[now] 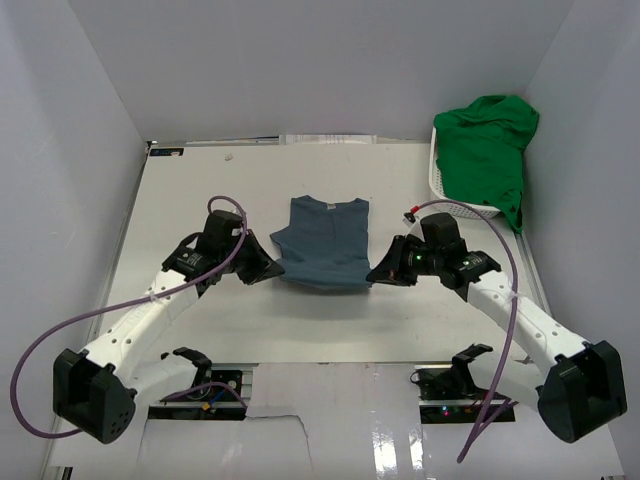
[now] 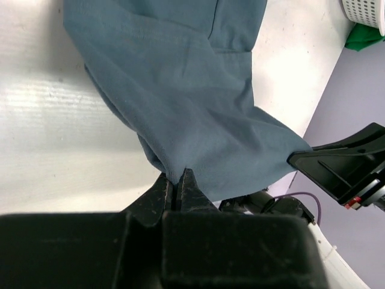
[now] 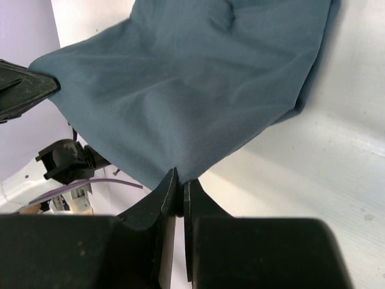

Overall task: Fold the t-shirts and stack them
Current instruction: Fold the long partially folded tshirt into a neat square, then smooth out wrinkles on the folded tshirt

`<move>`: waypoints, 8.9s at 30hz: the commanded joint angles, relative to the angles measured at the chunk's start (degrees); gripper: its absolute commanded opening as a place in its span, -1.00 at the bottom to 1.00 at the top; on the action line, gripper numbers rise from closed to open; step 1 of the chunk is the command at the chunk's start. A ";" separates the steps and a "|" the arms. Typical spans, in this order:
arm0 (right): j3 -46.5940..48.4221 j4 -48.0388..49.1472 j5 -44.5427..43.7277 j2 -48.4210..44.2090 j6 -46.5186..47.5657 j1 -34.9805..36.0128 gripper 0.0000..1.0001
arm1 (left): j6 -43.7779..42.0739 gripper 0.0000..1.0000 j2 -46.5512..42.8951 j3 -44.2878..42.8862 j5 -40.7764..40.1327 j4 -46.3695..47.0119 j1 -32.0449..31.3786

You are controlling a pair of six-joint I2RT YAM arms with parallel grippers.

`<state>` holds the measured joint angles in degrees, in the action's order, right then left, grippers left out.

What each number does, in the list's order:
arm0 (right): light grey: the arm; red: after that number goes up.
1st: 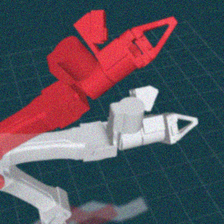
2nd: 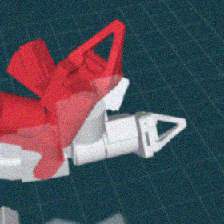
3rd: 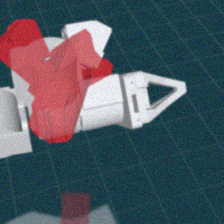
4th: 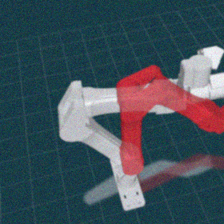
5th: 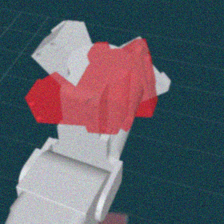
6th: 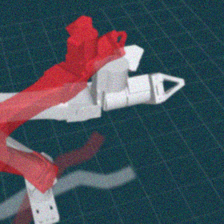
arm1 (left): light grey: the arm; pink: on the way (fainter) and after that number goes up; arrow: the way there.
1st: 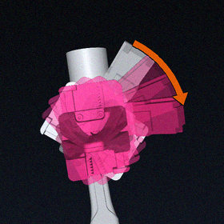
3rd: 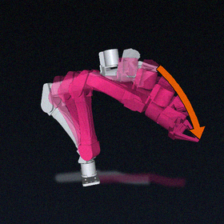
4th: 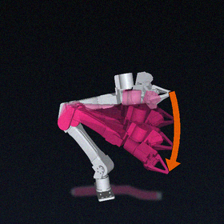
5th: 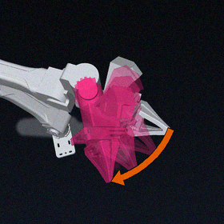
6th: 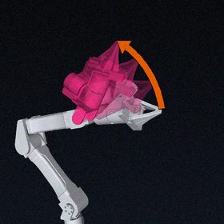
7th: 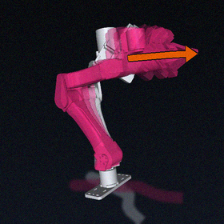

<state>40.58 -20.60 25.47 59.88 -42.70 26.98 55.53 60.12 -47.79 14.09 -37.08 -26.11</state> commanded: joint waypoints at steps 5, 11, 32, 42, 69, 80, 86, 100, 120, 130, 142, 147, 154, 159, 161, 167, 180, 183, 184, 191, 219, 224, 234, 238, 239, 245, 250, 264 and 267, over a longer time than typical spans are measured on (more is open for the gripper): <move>9.25 -0.58 -0.60 7.61 6.04 -2.63 -0.85 | -4.72 -1.00 6.85 -5.90 -2.05 5.61 3.16; 16.10 -0.49 0.72 14.65 8.51 -4.57 -0.85 | -7.19 -1.00 14.32 -10.65 -0.03 8.34 6.59; 32.90 -0.76 0.98 31.26 12.02 -7.47 -0.85 | -10.44 -1.00 33.83 -31.31 2.96 11.06 9.85; 37.99 -1.02 1.42 35.92 13.16 -9.67 -0.85 | -11.32 -1.00 41.65 -39.65 3.76 11.33 10.02; 63.56 -2.78 2.56 62.20 17.12 -15.03 -0.85 | -12.11 -1.00 69.59 -66.64 4.54 13.86 11.61; 71.74 -1.02 3.79 70.19 16.07 -17.84 -0.85 | -12.02 -1.00 76.20 -74.37 4.46 16.25 11.61; 75.61 -0.50 4.14 73.53 15.01 -18.54 -0.60 | -11.76 -0.76 78.92 -76.66 5.33 17.13 11.61; 58.85 24.79 2.13 62.32 16.94 -18.90 0.41 | -15.09 0.33 64.45 -62.17 -2.66 33.73 12.14; 54.87 20.69 3.70 66.85 16.95 -18.37 0.62 | -29.60 0.38 77.51 -67.96 16.84 28.82 12.13; 59.44 19.81 6.69 74.77 14.14 -18.19 0.50 | -28.90 0.35 84.02 -72.88 23.18 30.67 11.26; 49.71 18.49 8.28 72.76 16.06 -16.35 -0.85 | -31.27 0.20 77.53 -56.29 10.45 23.90 7.30; 42.84 16.39 6.87 67.92 19.22 -14.68 -0.85 | -31.80 0.16 72.43 -45.06 3.68 21.09 3.96; 28.44 13.75 3.62 54.50 21.69 -9.33 -0.85 | -27.95 0.15 56.97 -25.89 -5.65 19.33 -0.52; 13.06 14.89 0.19 41.04 19.06 -6.50 -0.85 | -22.75 0.15 41.07 -10.24 -10.57 16.17 -3.69; 7.62 14.62 -0.42 37.70 18.09 -5.45 -0.85 | -20.55 0.17 37.11 -7.07 -12.50 14.23 -4.48; -0.58 16.47 -0.95 28.72 16.33 -2.90 -0.85 | -17.30 0.17 29.80 -1.78 -13.21 11.24 -4.92; 8.19 5.06 -9.90 23.80 22.30 -2.02 0.23 | -17.47 0.19 23.38 -10.38 -19.45 6.15 -5.27; 9.61 0.58 -12.82 19.41 23.01 -2.02 0.23 | -19.48 0.20 18.74 -12.24 -17.26 5.17 -5.27; 9.70 -0.13 -12.82 18.10 23.10 -2.02 0.24 | -20.19 0.20 17.15 -12.07 -14.55 5.87 -5.27; 6.55 3.71 5.26 12.54 18.71 -1.67 -0.84 | -20.73 -0.73 7.30 0.48 10.65 22.56 -5.27; 8.20 40.55 17.60 50.68 12.72 3.87 -0.85 | -13.78 -1.00 26.18 21.51 22.13 64.76 -16.43; 7.41 43.27 17.33 54.38 12.03 3.87 -0.85 | -14.66 -1.00 29.61 21.34 20.37 65.20 -16.96; 15.14 33.71 17.50 45.77 12.55 6.68 -0.85 | -13.25 -1.00 35.86 23.01 19.49 68.90 -18.28; 18.39 33.25 17.85 46.55 11.68 8.09 -0.85 | -13.25 -1.00 35.51 23.09 19.14 68.90 -18.45; 18.57 33.69 17.94 47.25 11.50 8.17 -0.85 | -13.25 -1.00 35.25 23.27 18.96 68.90 -18.45; 19.19 40.54 20.31 54.46 8.77 8.26 -0.85 | -13.16 -1.00 34.72 23.62 18.35 68.90 -18.89; 19.36 44.59 18.91 61.49 9.38 8.17 -0.85 | -13.16 -1.00 34.72 23.53 18.26 68.90 -18.98; 25.43 21.34 7.59 43.69 19.58 5.36 -0.85 | -13.17 -1.00 33.58 23.44 17.82 68.81 -19.24; 24.38 13.60 -0.76 36.82 21.42 5.27 -0.85 | -12.90 -1.00 30.42 22.13 17.47 66.97 -19.24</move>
<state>63.55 2.63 33.39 103.88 -25.08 32.32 43.55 94.21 -25.52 33.58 33.36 -44.84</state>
